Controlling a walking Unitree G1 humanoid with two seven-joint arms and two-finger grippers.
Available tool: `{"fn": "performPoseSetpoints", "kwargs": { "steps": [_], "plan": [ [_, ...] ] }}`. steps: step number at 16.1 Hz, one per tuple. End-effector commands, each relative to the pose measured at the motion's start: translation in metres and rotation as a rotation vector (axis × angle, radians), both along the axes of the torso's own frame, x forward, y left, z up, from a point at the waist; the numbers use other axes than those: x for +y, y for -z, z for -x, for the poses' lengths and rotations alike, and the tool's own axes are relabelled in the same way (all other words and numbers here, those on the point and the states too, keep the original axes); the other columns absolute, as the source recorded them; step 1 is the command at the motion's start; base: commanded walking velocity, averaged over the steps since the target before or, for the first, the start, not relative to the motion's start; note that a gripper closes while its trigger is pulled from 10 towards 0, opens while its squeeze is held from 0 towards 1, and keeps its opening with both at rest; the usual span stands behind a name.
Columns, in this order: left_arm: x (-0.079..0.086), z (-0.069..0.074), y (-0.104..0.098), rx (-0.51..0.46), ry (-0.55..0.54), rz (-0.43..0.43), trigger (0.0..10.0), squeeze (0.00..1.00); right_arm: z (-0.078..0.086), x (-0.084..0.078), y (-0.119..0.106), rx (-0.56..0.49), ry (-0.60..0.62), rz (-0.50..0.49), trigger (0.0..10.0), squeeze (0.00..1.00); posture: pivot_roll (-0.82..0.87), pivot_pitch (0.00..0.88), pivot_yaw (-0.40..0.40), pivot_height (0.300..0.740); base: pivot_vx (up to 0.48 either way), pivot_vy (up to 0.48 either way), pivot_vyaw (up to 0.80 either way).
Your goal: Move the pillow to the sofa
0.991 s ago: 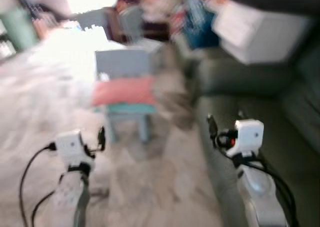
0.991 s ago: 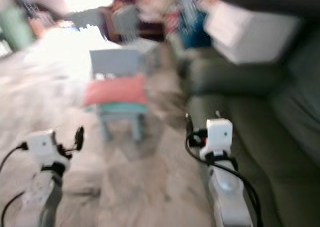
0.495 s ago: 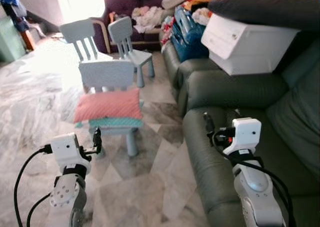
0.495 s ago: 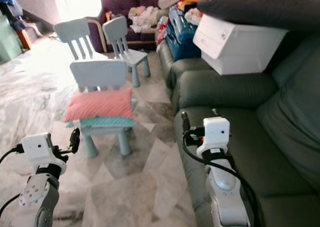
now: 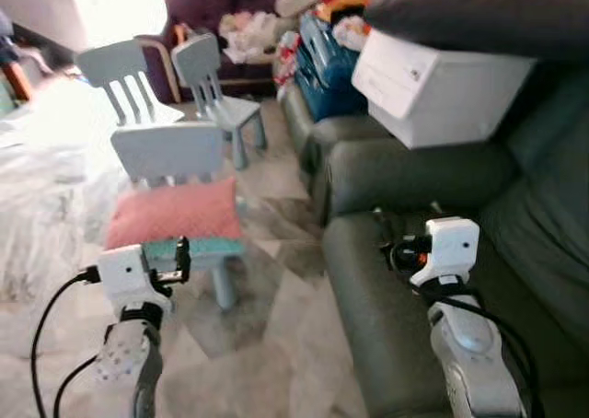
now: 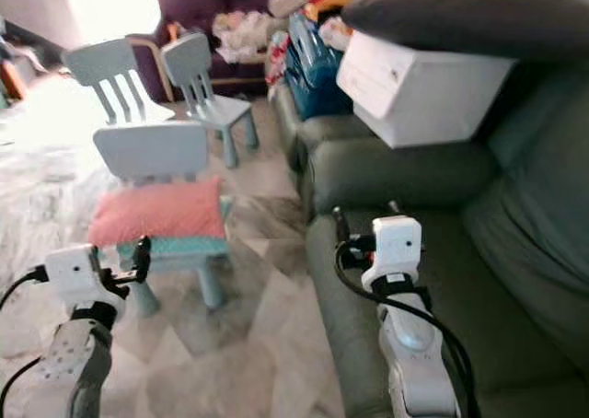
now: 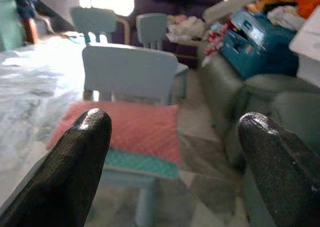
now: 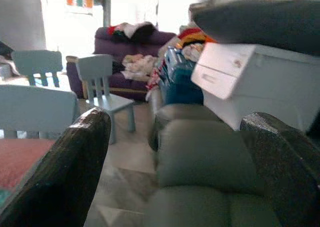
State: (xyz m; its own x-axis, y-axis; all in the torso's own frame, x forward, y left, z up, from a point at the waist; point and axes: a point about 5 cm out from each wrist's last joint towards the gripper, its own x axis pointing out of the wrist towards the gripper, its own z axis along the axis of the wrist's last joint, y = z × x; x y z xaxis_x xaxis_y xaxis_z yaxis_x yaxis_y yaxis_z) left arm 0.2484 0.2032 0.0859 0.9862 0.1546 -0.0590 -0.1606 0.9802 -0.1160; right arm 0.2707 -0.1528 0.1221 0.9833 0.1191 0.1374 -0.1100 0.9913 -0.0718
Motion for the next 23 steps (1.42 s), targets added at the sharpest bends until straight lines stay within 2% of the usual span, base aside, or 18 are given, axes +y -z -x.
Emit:
{"fn": "performPoseSetpoints", "kwargs": {
  "steps": [1, 3, 8, 10, 12, 23],
  "plan": [
    [0.0086, 0.0016, -0.0020, 0.001, -0.023, -0.021, 10.0, 0.00, -0.0017, 0.0085, -0.0047, -0.017, -0.030, -0.012, 10.0, 0.00, -0.10, 0.000, -0.005, 0.740, 0.435, 0.000, 0.00],
    [0.0087, 0.0016, -0.0019, 0.001, -0.023, -0.020, 10.0, 0.00, -0.0016, 0.0095, -0.0050, -0.018, -0.034, 0.006, 10.0, 0.00, -0.10, 0.000, -0.005, 0.740, 0.435, 0.000, 0.00],
    [0.0080, 0.0014, -0.0014, 0.005, -0.022, -0.018, 10.0, 0.00, -0.0018, 0.0094, -0.0049, -0.018, -0.032, 0.004, 10.0, 0.00, -0.10, 0.000, -0.005, 0.740, 0.431, 0.000, 0.80],
    [0.0101, 0.0014, 0.0020, 0.031, -0.046, -0.010, 10.0, 0.00, -0.0019, 0.0096, -0.0050, -0.018, -0.031, -0.004, 10.0, 0.00, -0.10, 0.000, -0.005, 0.740, 0.189, 0.294, 0.27],
    [0.0109, 0.0008, 0.0044, 0.043, -0.053, 0.013, 10.0, 0.00, -0.0018, 0.0094, -0.0046, -0.017, -0.032, -0.005, 10.0, 0.00, -0.10, 0.000, -0.005, 0.740, 0.000, 0.463, 0.00],
    [0.0080, -0.0003, 0.0055, 0.052, -0.036, 0.015, 10.0, 0.00, -0.0019, 0.0081, -0.0045, -0.017, -0.032, -0.008, 10.0, 0.00, -0.10, 0.000, -0.009, 0.740, 0.000, 0.480, 0.00]
  ]
}}
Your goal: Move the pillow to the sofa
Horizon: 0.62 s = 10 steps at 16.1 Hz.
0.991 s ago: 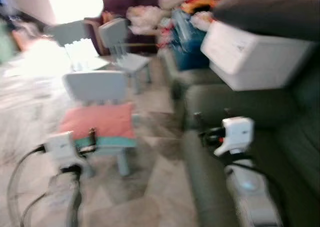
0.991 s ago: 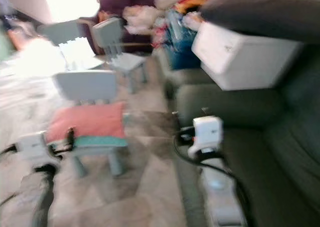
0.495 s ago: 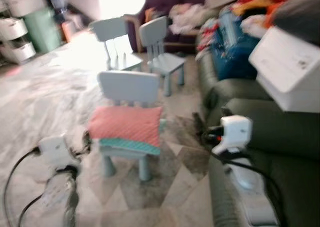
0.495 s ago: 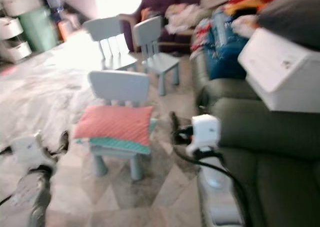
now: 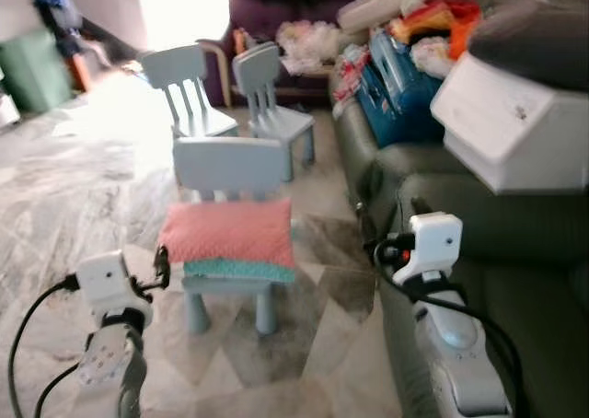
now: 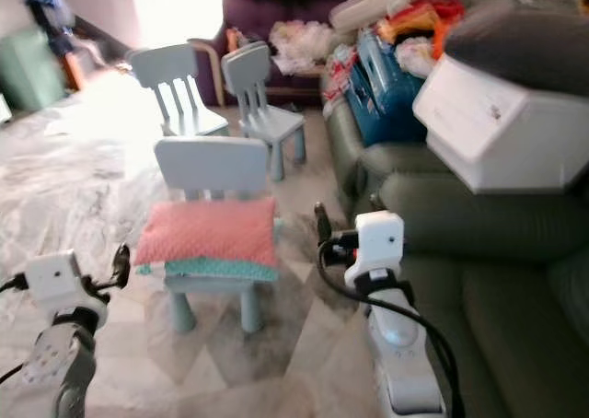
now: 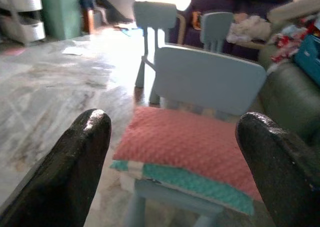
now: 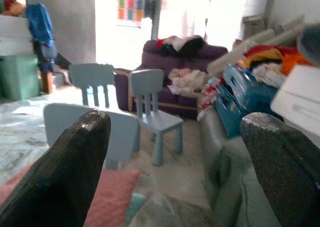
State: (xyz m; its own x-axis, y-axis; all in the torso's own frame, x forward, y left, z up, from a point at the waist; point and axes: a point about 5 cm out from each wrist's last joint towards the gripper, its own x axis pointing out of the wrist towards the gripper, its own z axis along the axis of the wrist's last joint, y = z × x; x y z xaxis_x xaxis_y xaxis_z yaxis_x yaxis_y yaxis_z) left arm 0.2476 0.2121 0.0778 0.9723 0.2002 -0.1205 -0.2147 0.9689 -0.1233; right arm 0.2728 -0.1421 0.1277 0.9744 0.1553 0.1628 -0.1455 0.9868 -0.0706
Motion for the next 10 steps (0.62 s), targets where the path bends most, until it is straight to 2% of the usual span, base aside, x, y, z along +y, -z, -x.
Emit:
{"fn": "performPoseSetpoints", "kwargs": {
  "steps": [1, 7, 10],
  "plan": [
    [-0.001, -0.001, -0.003, -0.008, 0.013, -0.005, 10.0, 0.00, 0.000, -0.003, 0.001, 0.008, 0.006, -0.004, 10.0, 0.00, -0.10, 0.000, -0.009, 0.740, 0.000, 0.480, 0.00],
    [-0.001, -0.001, -0.003, -0.010, 0.019, -0.008, 10.0, 0.00, 0.001, -0.003, 0.001, 0.007, 0.012, -0.003, 10.0, 0.00, -0.10, 0.000, -0.003, 0.740, 0.000, 0.480, 0.00],
    [0.001, -0.006, -0.003, 0.012, 0.020, -0.050, 10.0, 0.00, -0.004, -0.013, 0.001, 0.030, 0.061, 0.021, 10.0, 0.00, -0.10, 0.000, 0.000, 0.740, 0.000, 0.000, 0.00]
  ]
}}
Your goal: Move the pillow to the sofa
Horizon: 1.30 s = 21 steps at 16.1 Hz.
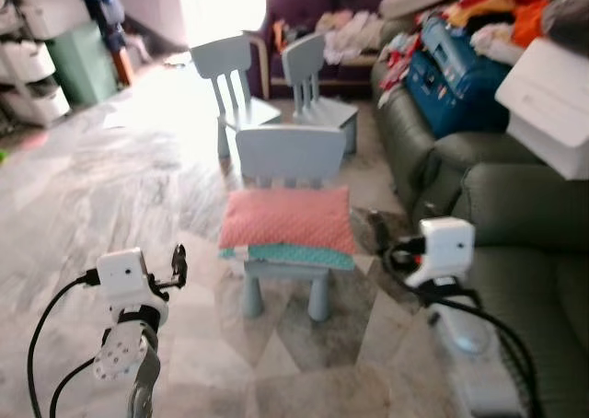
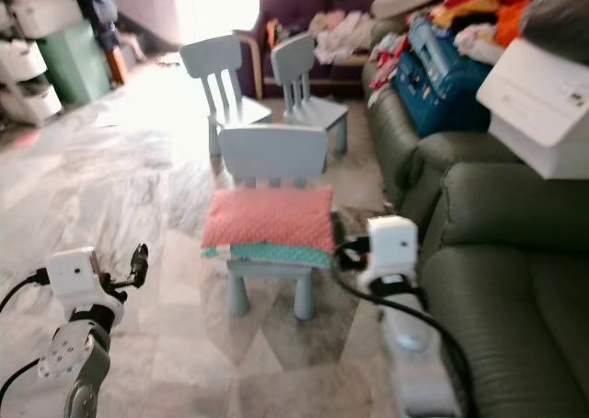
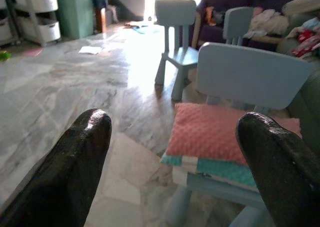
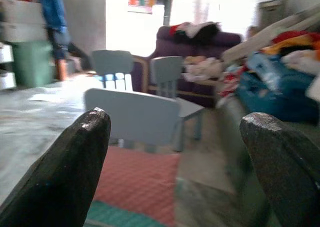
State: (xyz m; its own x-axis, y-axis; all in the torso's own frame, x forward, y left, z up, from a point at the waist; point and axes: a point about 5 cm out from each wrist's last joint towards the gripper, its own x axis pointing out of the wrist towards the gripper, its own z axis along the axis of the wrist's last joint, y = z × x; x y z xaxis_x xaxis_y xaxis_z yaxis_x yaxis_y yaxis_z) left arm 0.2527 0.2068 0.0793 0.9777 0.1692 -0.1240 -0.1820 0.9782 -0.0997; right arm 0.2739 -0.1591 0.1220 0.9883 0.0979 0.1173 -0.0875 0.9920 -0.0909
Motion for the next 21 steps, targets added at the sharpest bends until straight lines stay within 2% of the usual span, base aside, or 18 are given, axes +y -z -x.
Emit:
{"fn": "performPoseSetpoints", "kwargs": {
  "steps": [1, 3, 5, 7, 10, 13, 17, 19, 21],
  "plan": [
    [0.008, -0.002, -0.004, 0.001, -0.016, -0.028, 10.0, 0.00, -0.007, -0.001, -0.005, 0.002, 0.022, -0.010, 10.0, 0.00, -0.10, 0.000, 0.003, 0.740, 0.000, 0.000, 0.00],
    [0.010, -0.004, -0.007, -0.008, -0.030, -0.056, 10.0, 0.00, -0.015, -0.005, -0.008, 0.027, 0.053, -0.015, 10.0, 0.00, -0.09, 0.000, 0.005, 0.740, 0.000, 0.000, 0.00],
    [0.011, -0.005, -0.021, -0.066, -0.036, -0.040, 10.0, 0.00, -0.024, -0.002, -0.009, 0.131, 0.045, -0.023, 10.0, 0.00, -0.08, 0.000, 0.006, 0.740, 0.000, 0.000, 0.00],
    [0.015, -0.010, -0.036, -0.114, -0.056, -0.016, 10.0, 0.00, -0.028, 0.003, -0.019, 0.111, 0.048, -0.074, 10.0, 0.00, -0.07, 0.000, 0.003, 0.740, 0.000, 0.000, 0.00],
    [0.017, -0.019, -0.055, -0.196, -0.067, 0.062, 10.0, 0.00, -0.031, 0.012, -0.033, 0.059, 0.005, -0.041, 10.0, 0.00, -0.07, 0.000, -0.003, 0.740, 0.428, 0.000, 0.00],
    [0.019, -0.019, -0.054, -0.192, -0.075, 0.065, 10.0, 0.00, -0.030, 0.009, -0.035, 0.048, 0.022, -0.002, 10.0, 0.00, -0.08, 0.000, -0.004, 0.740, 0.458, 0.000, 0.00],
    [0.019, -0.016, -0.051, -0.173, -0.081, 0.088, 10.0, 0.00, -0.026, 0.014, -0.037, 0.024, -0.085, -0.013, 10.0, 0.00, -0.08, 0.000, -0.009, 0.740, 0.440, 0.000, 0.00],
    [0.019, -0.016, -0.050, -0.172, -0.079, 0.090, 10.0, 0.00, -0.026, 0.016, -0.039, -0.003, -0.092, 0.020, 10.0, 0.00, -0.08, 0.000, -0.010, 0.740, 0.435, 0.000, 0.00],
    [0.018, -0.015, -0.050, -0.170, -0.079, 0.093, 10.0, 0.00, -0.025, 0.018, -0.038, 0.004, -0.089, 0.000, 10.0, 0.00, -0.08, 0.000, -0.009, 0.740, 0.435, 0.000, 0.00]
  ]
}}
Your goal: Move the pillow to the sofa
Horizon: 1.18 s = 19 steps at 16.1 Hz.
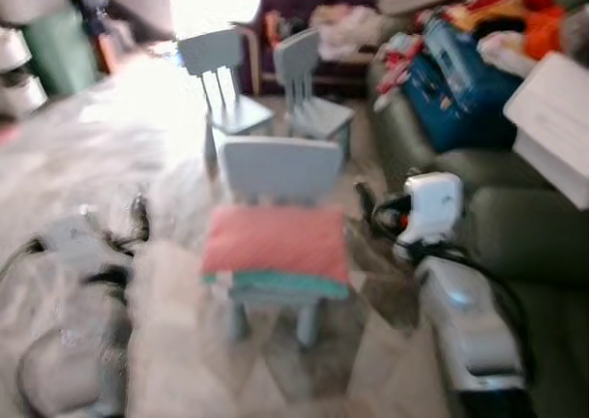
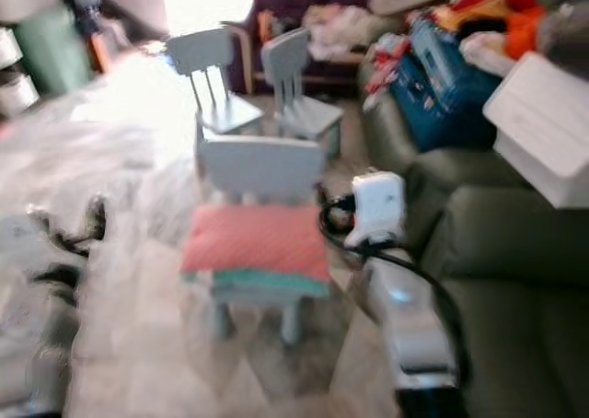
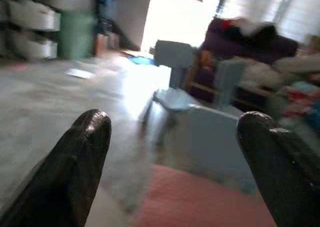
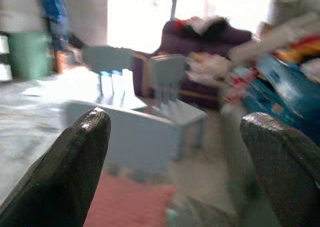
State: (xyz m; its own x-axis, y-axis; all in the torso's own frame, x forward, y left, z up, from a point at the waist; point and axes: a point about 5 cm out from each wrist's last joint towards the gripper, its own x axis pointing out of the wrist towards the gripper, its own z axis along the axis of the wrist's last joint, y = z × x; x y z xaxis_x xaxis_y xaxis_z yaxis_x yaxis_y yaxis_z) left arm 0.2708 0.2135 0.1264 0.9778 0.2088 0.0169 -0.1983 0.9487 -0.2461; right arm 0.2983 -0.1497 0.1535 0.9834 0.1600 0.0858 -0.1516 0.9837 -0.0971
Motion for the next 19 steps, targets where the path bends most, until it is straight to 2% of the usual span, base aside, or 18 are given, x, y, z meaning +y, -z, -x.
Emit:
{"fn": "performPoseSetpoints", "kwargs": {
  "steps": [1, 8, 11, 14, 17, 19],
  "plan": [
    [0.010, 0.003, -0.002, 0.000, -0.034, -0.019, 10.0, 0.00, 0.001, 0.010, -0.006, -0.027, -0.034, 0.007, 10.0, 0.00, -0.08, 0.000, -0.011, 0.740, 0.435, 0.000, 0.00],
    [0.005, 0.004, -0.001, 0.009, -0.014, 0.001, 10.0, 0.00, 0.004, 0.010, -0.004, -0.023, -0.058, 0.006, 10.0, 0.00, -0.08, 0.000, -0.003, 0.740, 0.433, 0.000, 0.00],
    [0.004, 0.004, 0.002, 0.028, -0.009, 0.014, 10.0, 0.00, 0.006, 0.010, -0.001, -0.014, -0.057, 0.007, 10.0, 0.00, -0.08, 0.000, -0.004, 0.740, 0.355, 0.309, 0.00],
    [0.000, 0.004, 0.005, 0.040, 0.012, 0.057, 10.0, 0.00, 0.006, 0.009, 0.000, -0.012, -0.055, 0.012, 10.0, 0.00, -0.08, 0.000, -0.003, 0.740, 0.000, 0.470, 0.00],
    [-0.001, 0.004, 0.007, 0.060, 0.013, 0.032, 10.0, 0.00, 0.006, 0.009, 0.000, -0.012, -0.052, 0.013, 10.0, 0.00, -0.08, 0.000, -0.002, 0.740, 0.000, 0.480, 0.00],
    [-0.004, 0.003, 0.009, 0.070, 0.025, 0.022, 10.0, 0.00, 0.005, 0.009, 0.000, -0.013, -0.047, 0.013, 10.0, 0.00, -0.09, 0.000, 0.000, 0.740, 0.000, 0.000, 0.00]
  ]
}}
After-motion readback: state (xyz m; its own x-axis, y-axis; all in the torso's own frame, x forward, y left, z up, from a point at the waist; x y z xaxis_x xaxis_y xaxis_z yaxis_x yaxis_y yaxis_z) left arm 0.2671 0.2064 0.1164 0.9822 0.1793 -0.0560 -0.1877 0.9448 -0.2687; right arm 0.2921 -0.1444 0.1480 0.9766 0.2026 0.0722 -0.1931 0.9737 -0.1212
